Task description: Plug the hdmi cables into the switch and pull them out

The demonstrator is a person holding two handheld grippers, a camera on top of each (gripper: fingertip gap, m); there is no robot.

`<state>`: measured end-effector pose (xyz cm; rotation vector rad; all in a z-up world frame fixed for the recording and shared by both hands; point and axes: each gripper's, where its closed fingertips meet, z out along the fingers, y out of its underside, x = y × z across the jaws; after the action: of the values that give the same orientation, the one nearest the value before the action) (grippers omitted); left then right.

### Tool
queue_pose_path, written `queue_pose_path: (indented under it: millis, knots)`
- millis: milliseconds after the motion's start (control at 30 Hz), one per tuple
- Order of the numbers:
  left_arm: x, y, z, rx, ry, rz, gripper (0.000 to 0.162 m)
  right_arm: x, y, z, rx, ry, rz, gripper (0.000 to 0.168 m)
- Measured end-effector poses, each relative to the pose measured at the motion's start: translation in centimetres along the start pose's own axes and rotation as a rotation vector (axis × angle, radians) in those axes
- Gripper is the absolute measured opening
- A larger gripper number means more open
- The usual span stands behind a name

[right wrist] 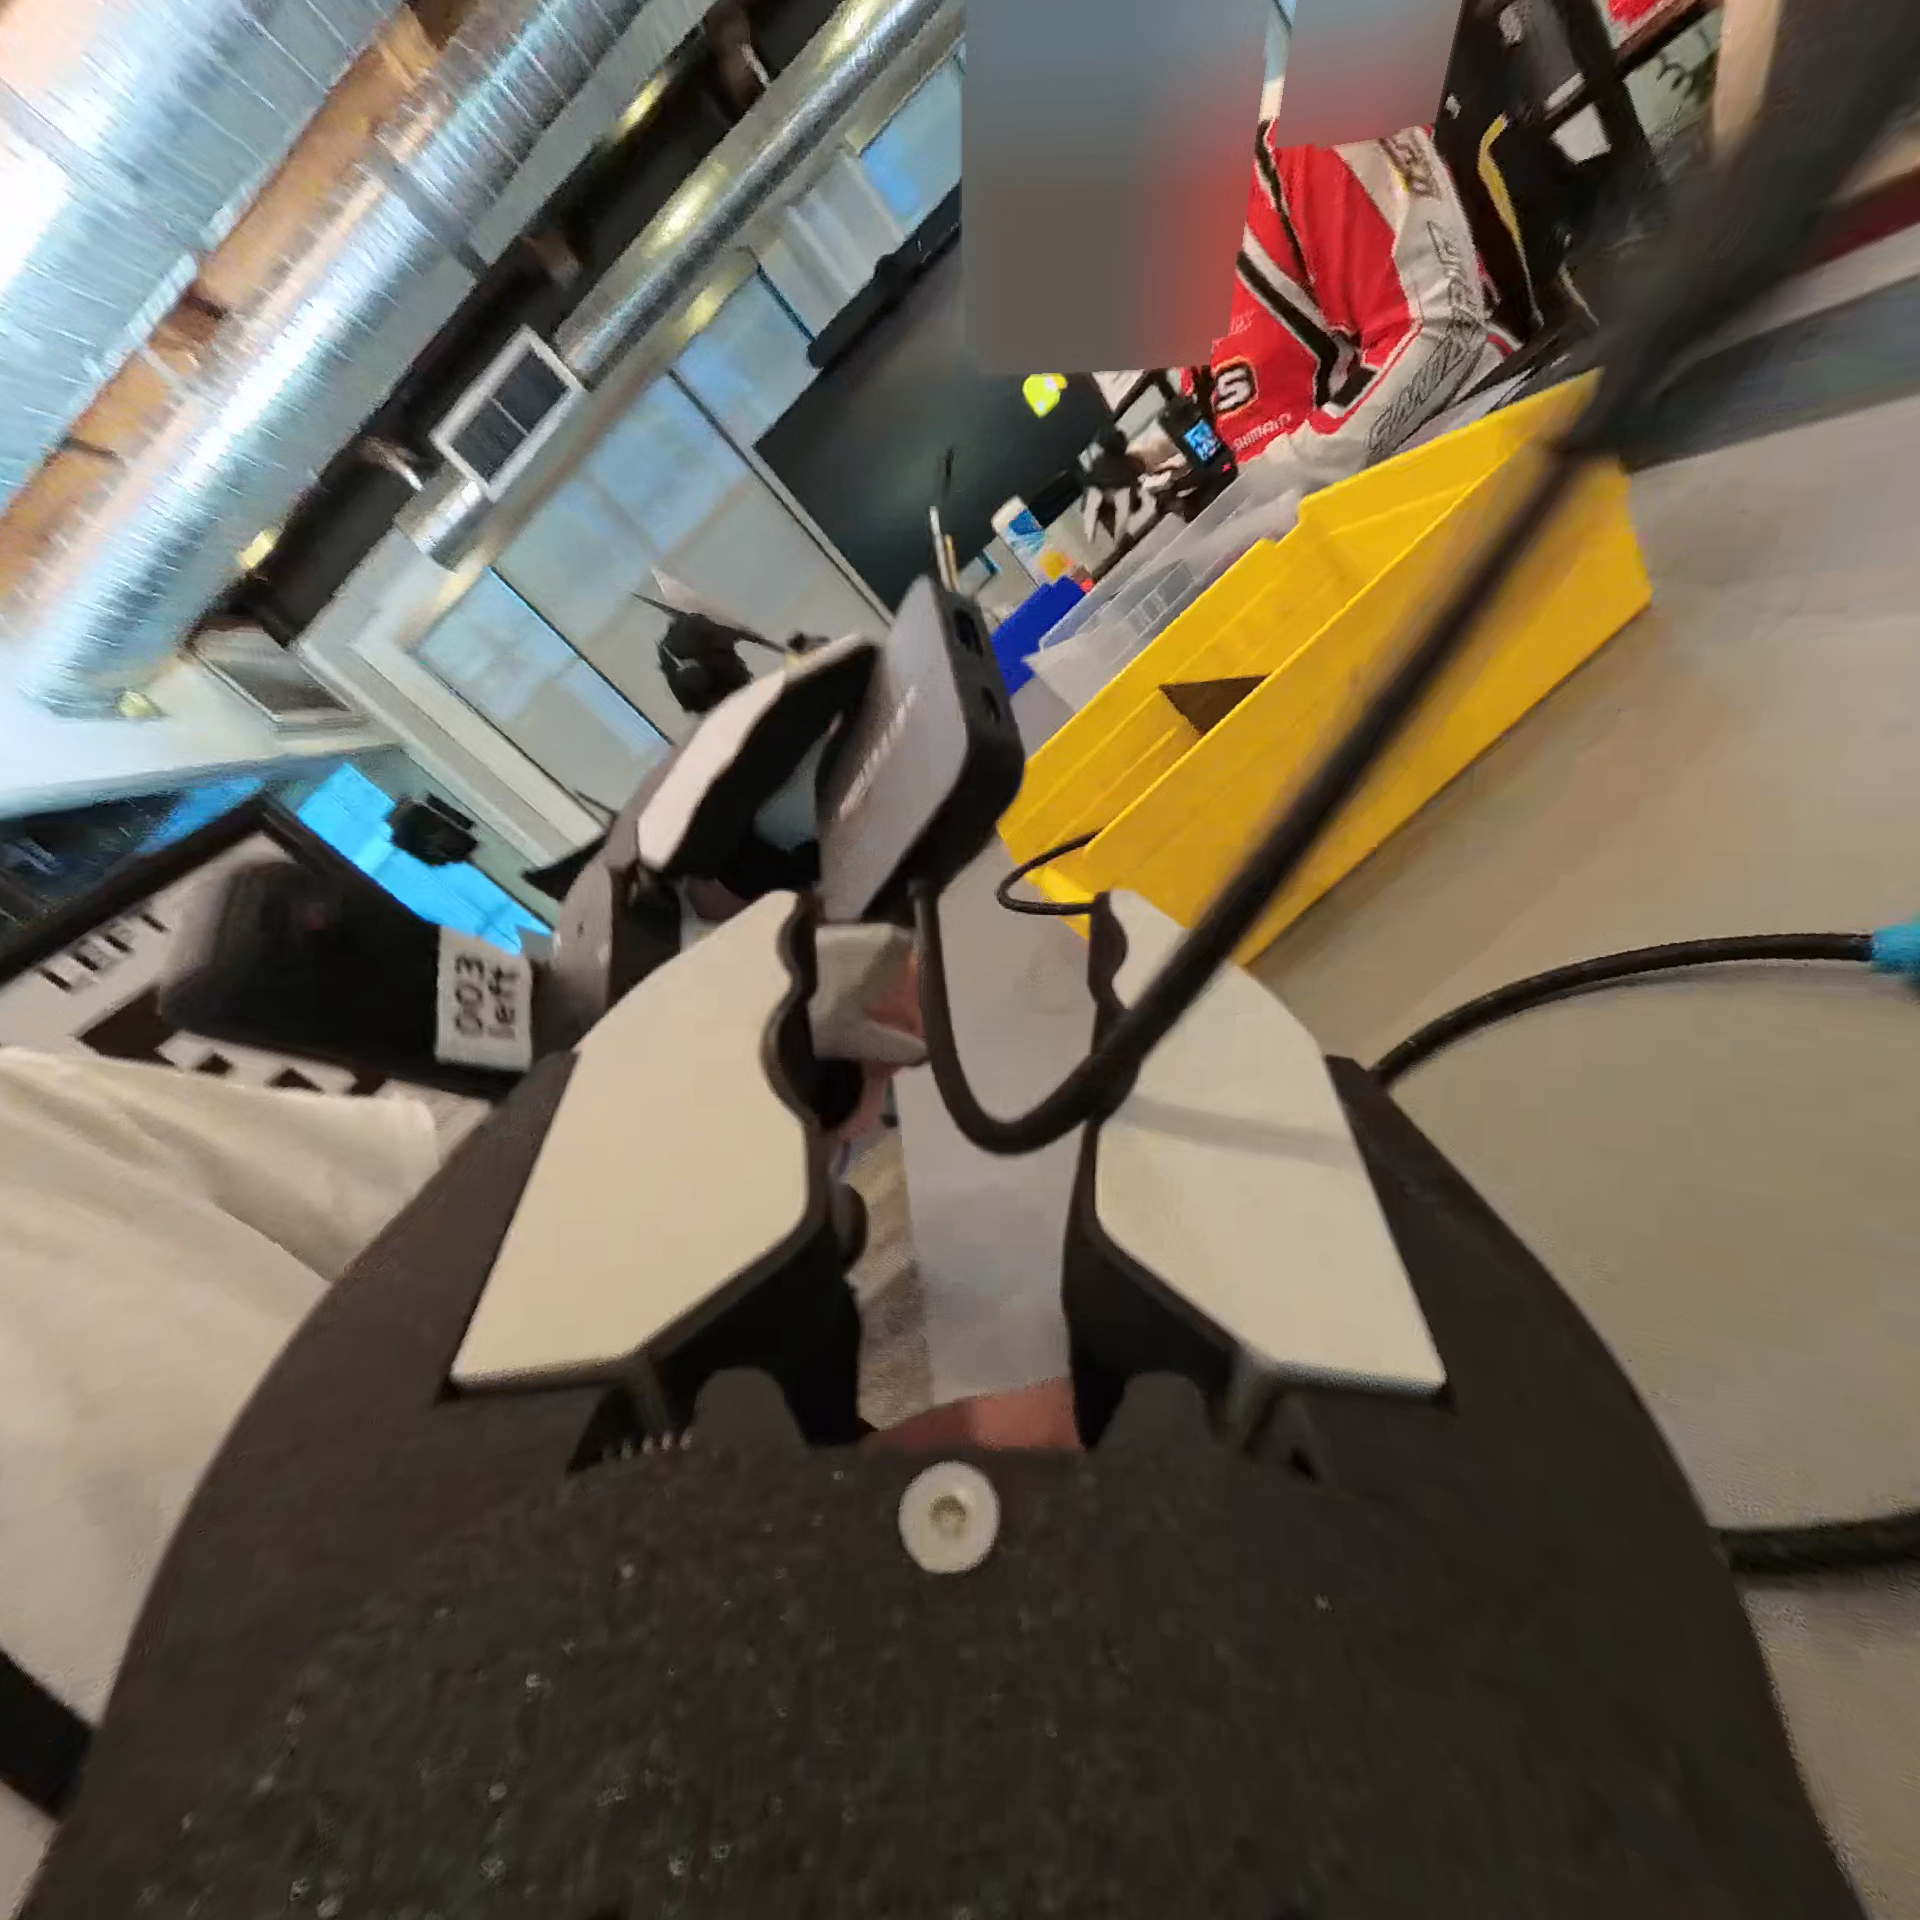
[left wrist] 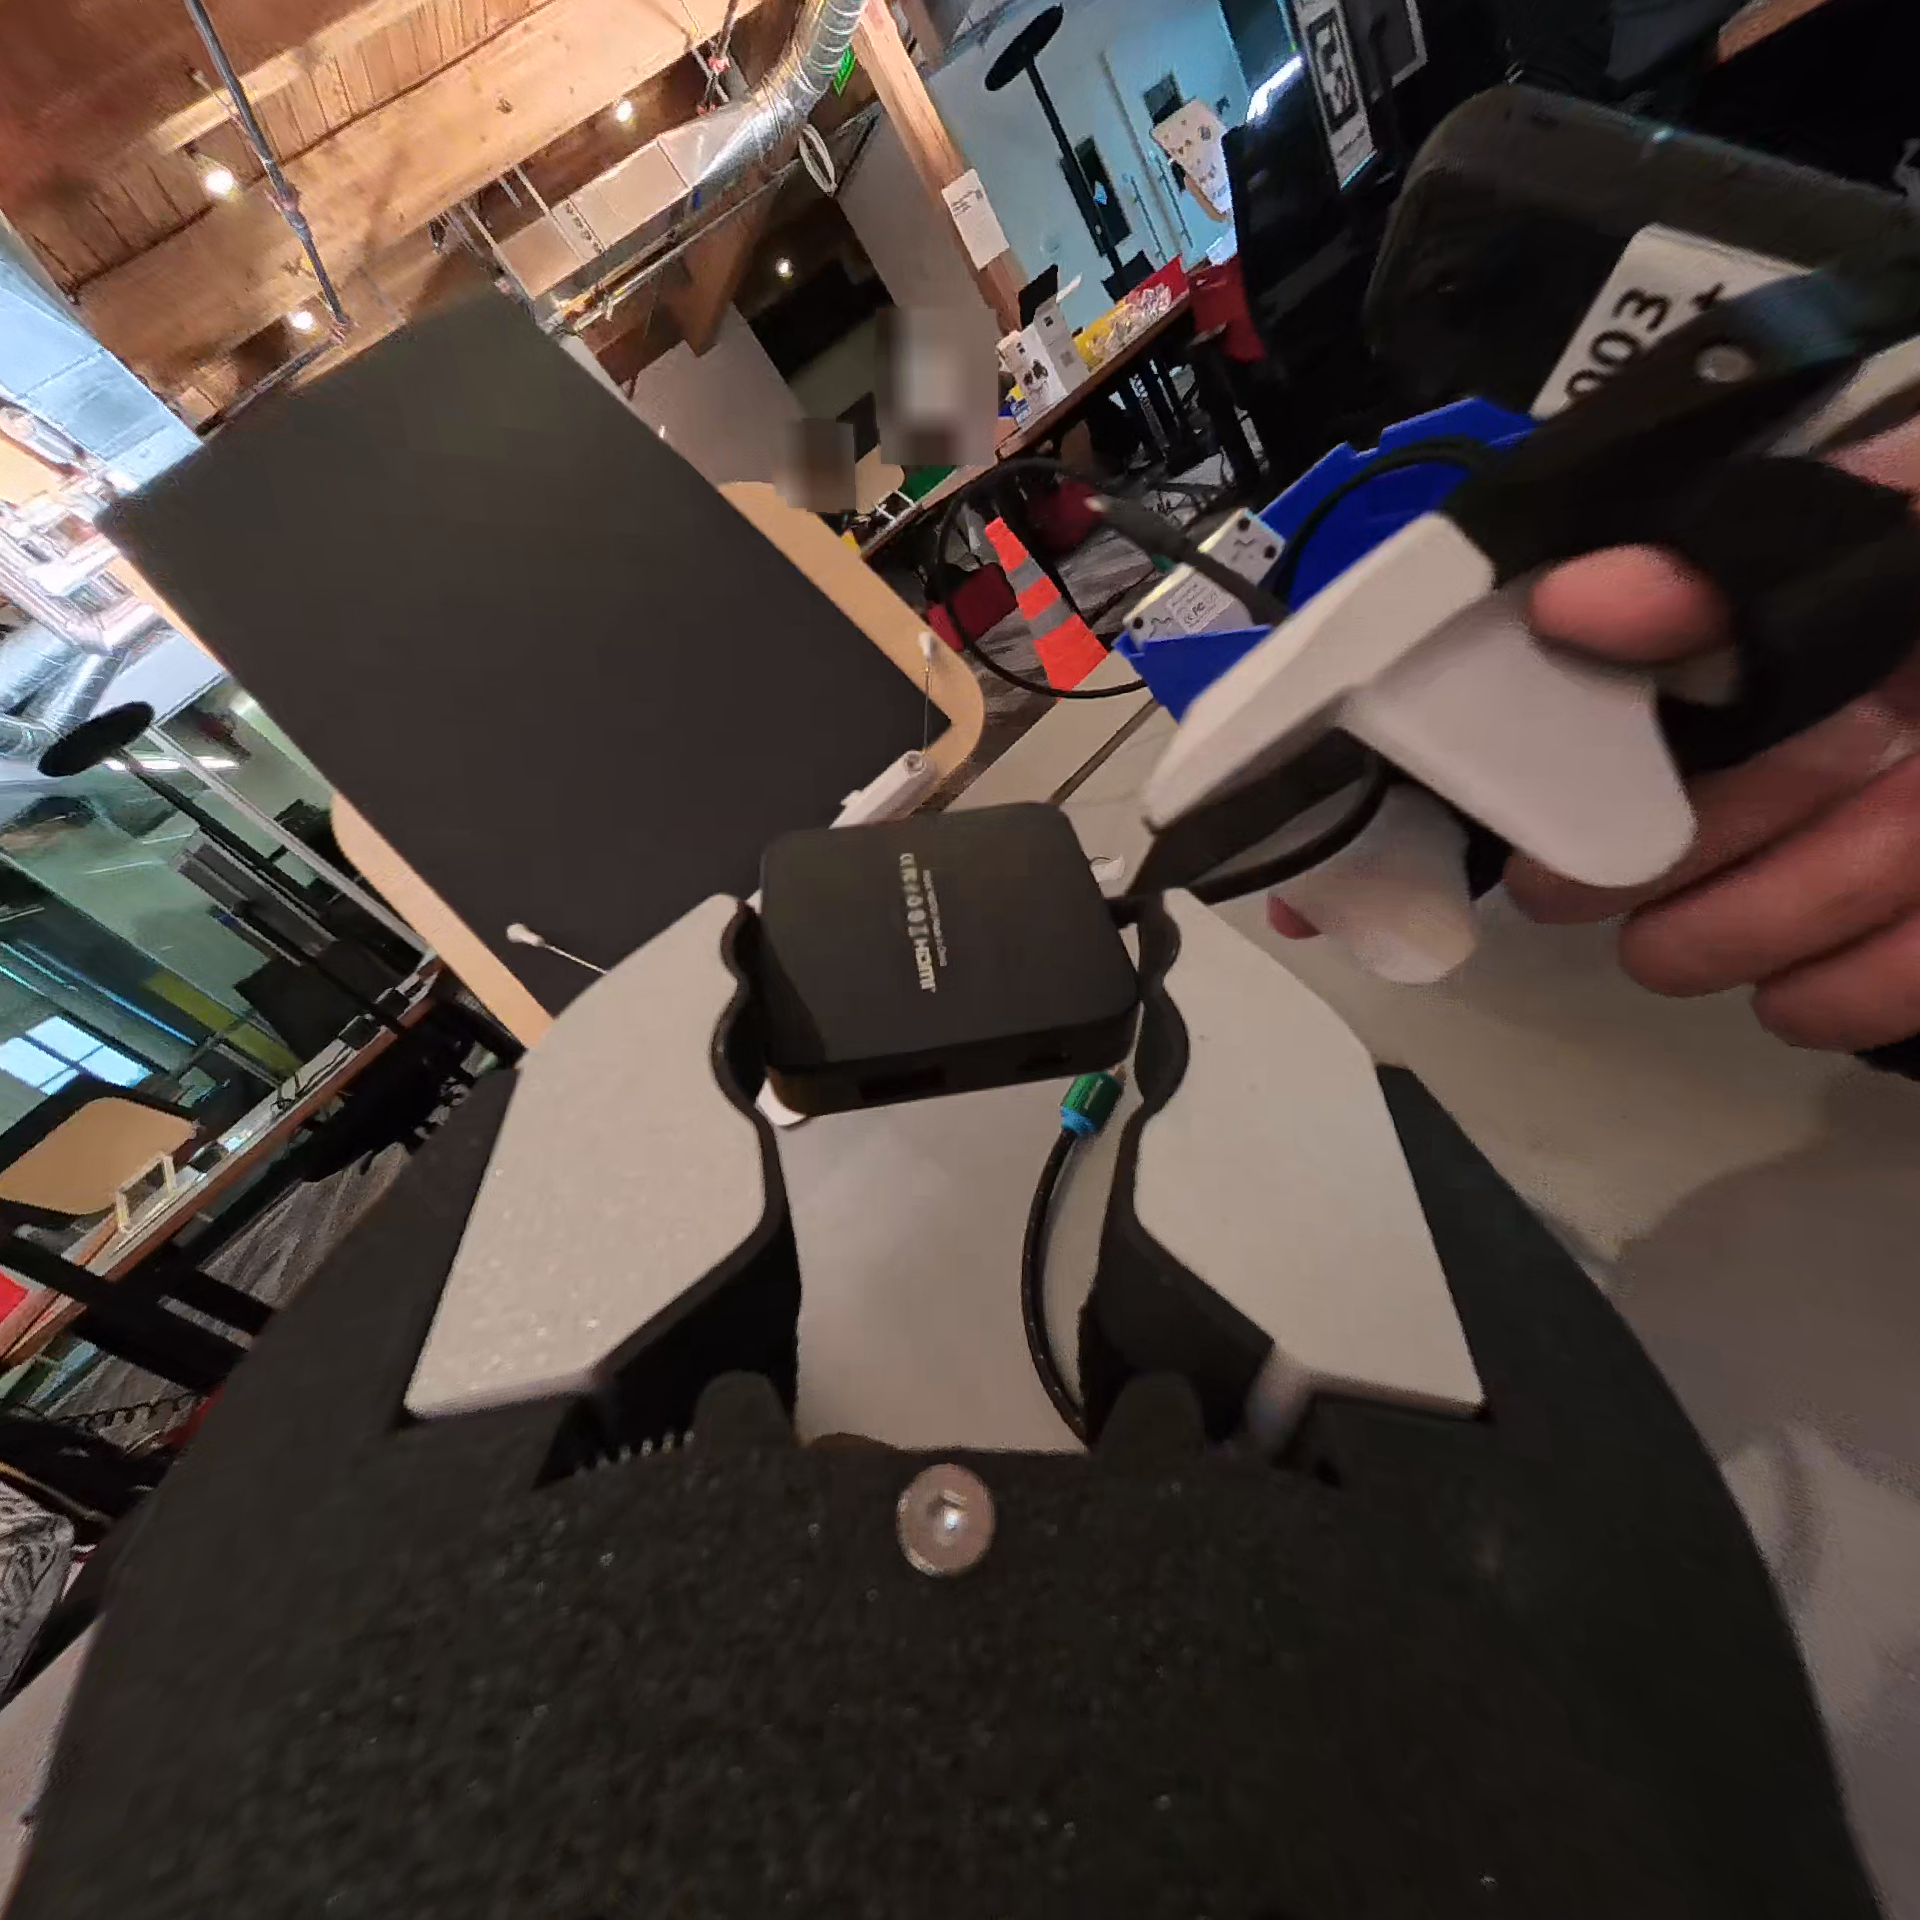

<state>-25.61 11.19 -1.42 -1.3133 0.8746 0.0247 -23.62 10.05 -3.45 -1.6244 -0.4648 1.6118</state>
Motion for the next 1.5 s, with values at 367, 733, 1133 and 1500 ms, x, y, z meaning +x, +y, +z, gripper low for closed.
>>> queue_pose_path:
  millis: [367,733,1133,1500]
  knots:
    - [3.4,0.7,-0.9,0.02,0.049,-0.005,0.0,3.0,1.4,-1.7,0.007,-0.114,0.239,0.0]
    - [4.9,10.4,-0.5,-0.363,0.232,-0.461,0.028,9.5,3.1,-5.9,-0.196,0.34,-0.181,0.0]
    - [0.4,13.5,8.0,-0.713,0.782,-0.083,0.056,5.7,7.5,-8.2,-0.19,0.285,-0.168,0.004]
    - [1.1,21.3,12.8,-0.853,1.095,0.19,0.065,3.3,7.1,-8.5,-0.186,0.185,-0.347,0.006]
